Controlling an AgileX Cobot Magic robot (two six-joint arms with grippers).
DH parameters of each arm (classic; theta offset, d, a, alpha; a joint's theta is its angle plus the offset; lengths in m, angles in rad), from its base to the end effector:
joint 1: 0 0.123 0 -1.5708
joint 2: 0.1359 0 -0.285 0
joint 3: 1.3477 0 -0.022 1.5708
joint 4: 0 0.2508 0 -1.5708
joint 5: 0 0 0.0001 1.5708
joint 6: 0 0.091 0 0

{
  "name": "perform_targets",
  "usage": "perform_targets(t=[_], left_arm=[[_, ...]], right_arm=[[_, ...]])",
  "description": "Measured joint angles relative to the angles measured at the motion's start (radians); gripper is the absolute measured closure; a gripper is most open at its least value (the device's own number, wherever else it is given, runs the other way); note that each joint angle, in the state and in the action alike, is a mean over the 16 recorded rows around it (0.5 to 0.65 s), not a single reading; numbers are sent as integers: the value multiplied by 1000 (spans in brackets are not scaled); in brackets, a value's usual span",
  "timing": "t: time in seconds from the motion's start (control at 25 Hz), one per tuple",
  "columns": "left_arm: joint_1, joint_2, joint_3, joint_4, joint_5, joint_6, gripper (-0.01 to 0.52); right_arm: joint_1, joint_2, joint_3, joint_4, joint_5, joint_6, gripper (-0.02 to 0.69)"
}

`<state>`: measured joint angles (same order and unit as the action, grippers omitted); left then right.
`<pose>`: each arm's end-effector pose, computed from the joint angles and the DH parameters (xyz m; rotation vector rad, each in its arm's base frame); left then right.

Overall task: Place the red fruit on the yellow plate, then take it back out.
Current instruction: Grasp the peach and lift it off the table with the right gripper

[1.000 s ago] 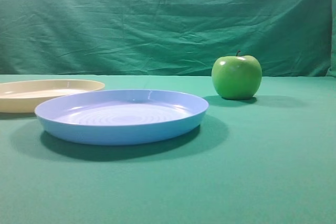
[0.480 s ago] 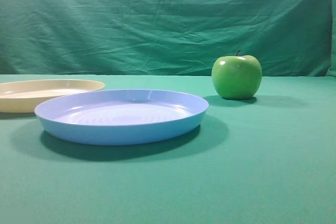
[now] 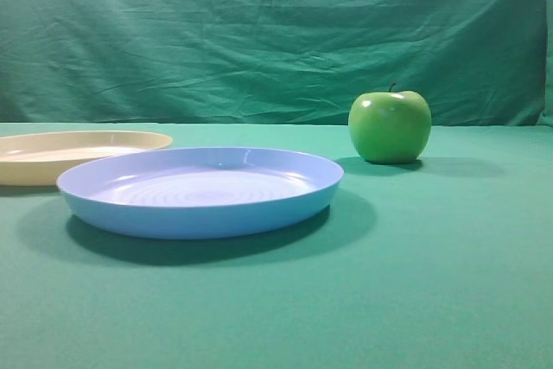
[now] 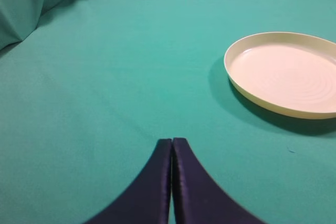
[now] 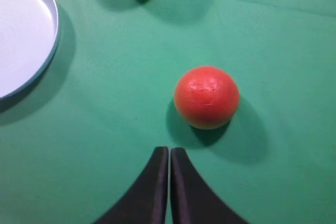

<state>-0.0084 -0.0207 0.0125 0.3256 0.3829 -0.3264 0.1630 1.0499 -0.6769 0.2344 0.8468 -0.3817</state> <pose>0.0516 0.0105 0.1774 -0.0972 1.8363 0.0882 0.1739 0.0447 0.2569 -0.5688 2.6164 0.2155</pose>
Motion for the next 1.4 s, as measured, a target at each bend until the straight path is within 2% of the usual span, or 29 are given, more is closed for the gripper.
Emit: perform_targets(t=[0.12,0.52,0.64,0.72,0.92,1.08,1.2,1.4], left_arm=[[0,0,0,0,0,0,514],[0,0,0,0,0,0,514],[0,0,0,0,0,0,514],[0,0,0,0,0,0,514],[0,0,0,0,0,0,514],[0,0,0,0,0,0,514],[0,0,0,0,0,0,514],[0,0,0,0,0,0,514]], right_arm=[[21,79,-14,-28,-30,0,531],[43,288,-39,-78,-165,33,126],[43,344,-43,-80,-207,47,40],[43,380,-45,-81,-235,57,10],[43,465,-48,-84,-303,71,2],[43,519,-50,-85,-344,75,38],[43,547,-52,-85,-367,77,88],[44,575,-61,-83,-386,79,223]])
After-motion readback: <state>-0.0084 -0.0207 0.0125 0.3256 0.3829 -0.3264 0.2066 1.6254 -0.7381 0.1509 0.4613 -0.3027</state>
